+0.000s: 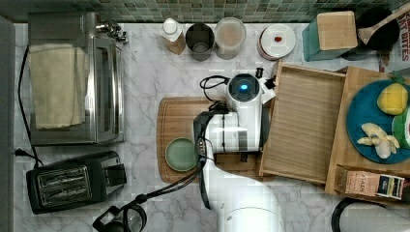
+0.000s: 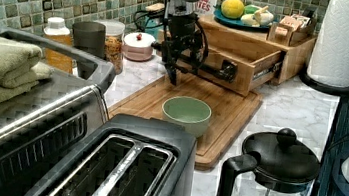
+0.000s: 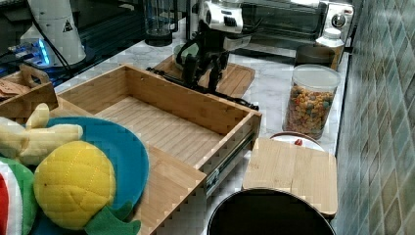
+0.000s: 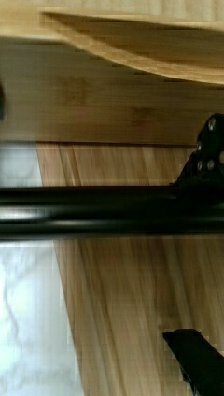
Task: Open the drawer.
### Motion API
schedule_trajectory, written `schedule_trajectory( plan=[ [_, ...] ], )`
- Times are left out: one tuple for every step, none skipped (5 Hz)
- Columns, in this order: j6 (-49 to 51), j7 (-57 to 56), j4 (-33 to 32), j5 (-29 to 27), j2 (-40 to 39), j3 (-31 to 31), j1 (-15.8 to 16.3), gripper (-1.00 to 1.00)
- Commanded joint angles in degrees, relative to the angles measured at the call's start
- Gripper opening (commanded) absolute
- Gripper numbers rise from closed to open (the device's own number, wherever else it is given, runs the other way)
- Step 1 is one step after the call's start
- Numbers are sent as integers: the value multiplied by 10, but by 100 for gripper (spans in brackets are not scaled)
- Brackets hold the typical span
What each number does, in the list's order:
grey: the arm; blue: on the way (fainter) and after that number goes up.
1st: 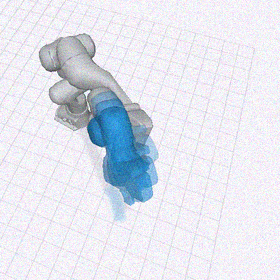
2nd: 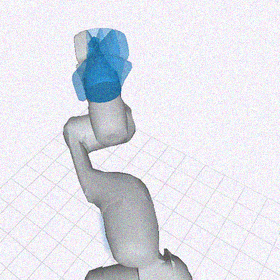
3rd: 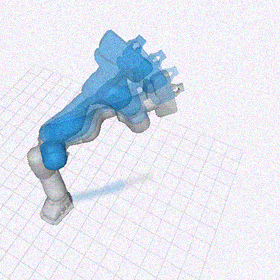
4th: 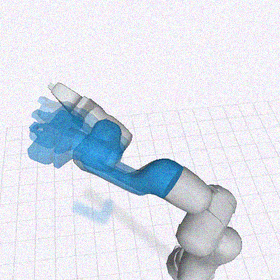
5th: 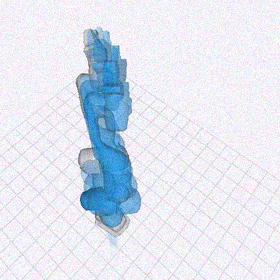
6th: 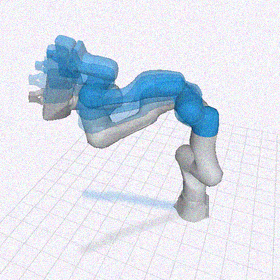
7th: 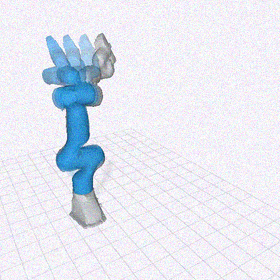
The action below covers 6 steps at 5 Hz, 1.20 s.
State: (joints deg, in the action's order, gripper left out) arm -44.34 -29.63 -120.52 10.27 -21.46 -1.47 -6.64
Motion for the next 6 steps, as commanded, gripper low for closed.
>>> schedule_trajectory(
  plan=[
    [-32,115,10,-17,33,-52,84,100],
    [-32,116,9,-16,33,-54,82,100],
    [-32,116,10,-15,32,-56,80,100],
    [-32,117,10,-14,32,-58,78,100],
    [-32,118,9,-13,32,-61,75,100],
    [-32,118,10,-13,32,-61,75,100]
  ],
)
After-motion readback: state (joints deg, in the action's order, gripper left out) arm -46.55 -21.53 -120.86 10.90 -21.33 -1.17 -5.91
